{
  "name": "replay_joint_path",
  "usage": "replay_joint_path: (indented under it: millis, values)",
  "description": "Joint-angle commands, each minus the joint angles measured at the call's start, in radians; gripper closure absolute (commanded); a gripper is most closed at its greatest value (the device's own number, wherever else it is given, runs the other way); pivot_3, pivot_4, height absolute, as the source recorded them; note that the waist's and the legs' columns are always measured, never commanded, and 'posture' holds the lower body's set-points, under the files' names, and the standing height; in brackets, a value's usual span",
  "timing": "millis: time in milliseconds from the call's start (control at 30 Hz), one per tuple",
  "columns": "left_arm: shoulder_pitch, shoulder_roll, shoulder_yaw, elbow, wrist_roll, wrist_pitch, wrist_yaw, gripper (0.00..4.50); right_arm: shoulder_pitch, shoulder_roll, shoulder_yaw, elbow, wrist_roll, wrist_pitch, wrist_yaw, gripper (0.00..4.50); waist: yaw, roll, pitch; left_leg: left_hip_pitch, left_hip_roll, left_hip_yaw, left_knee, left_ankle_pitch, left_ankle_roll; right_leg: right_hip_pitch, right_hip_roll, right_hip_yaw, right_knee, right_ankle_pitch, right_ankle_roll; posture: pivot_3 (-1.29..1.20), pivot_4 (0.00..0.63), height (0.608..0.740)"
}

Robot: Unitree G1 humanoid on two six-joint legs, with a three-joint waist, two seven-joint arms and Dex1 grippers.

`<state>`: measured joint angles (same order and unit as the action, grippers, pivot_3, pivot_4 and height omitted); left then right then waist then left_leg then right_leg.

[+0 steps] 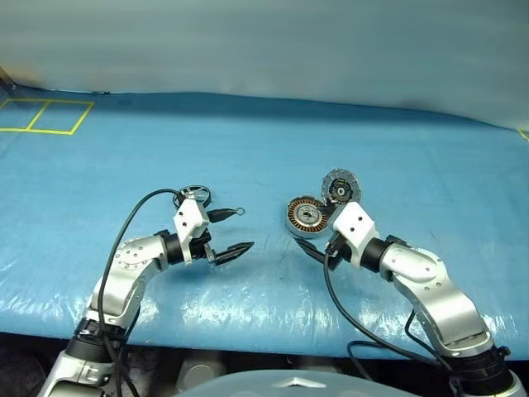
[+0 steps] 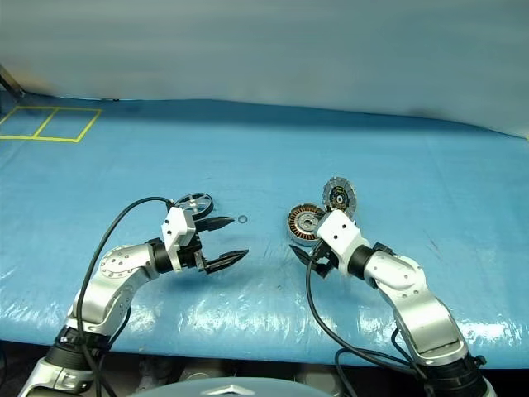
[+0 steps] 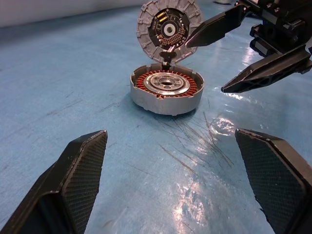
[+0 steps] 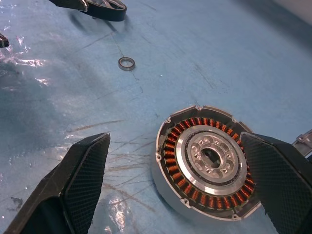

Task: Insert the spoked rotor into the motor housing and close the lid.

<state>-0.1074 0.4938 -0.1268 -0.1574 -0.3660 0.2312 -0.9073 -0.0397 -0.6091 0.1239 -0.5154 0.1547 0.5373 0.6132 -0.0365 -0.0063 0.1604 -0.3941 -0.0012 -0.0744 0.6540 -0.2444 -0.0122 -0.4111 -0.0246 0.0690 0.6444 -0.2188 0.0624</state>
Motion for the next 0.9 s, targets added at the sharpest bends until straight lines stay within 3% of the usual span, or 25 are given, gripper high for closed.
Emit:
replay_joint_path:
  millis: [33, 400, 800, 900]
  values:
    - [0.003, -0.009, 0.020, -0.010, -0.001, -0.017, 0.011, 0.02, -0.057, -0.038, 0.020, 0.007, -0.011, 0.015, 0.042, 0.00, 0.000, 0.000, 0.000, 0.000, 0.000, 0.000, 0.000, 0.000, 0.000, 0.000, 0.000, 0.000, 0.000, 0.000, 0.000, 0.00, 0.150, 0.740]
    - [0.037, -0.019, 0.018, -0.017, 0.008, -0.030, 0.034, 0.02, -0.232, -0.092, 0.154, 0.163, -0.093, 0.011, 0.157, 0.00, 0.000, 0.000, 0.000, 0.000, 0.000, 0.000, 0.000, 0.000, 0.000, 0.000, 0.000, 0.000, 0.000, 0.000, 0.000, 0.00, 0.150, 0.740]
    - [0.092, -0.044, 0.002, -0.031, 0.037, -0.050, 0.069, 0.02, -0.300, -0.109, 0.249, 0.312, -0.183, -0.027, 0.241, 0.00, 0.000, 0.000, 0.000, 0.000, 0.000, 0.000, 0.001, 0.000, 0.000, 0.000, 0.000, 0.000, 0.000, 0.001, 0.000, 0.00, 0.150, 0.740]
    - [0.091, -0.051, 0.003, -0.031, 0.040, -0.051, 0.076, 0.00, -0.325, -0.105, 0.285, 0.333, -0.216, -0.039, 0.259, 0.59, 0.001, 0.000, 0.000, 0.000, 0.000, 0.000, 0.001, 0.000, 0.000, 0.000, 0.000, 0.000, 0.000, 0.001, 0.000, 0.00, 0.150, 0.740]
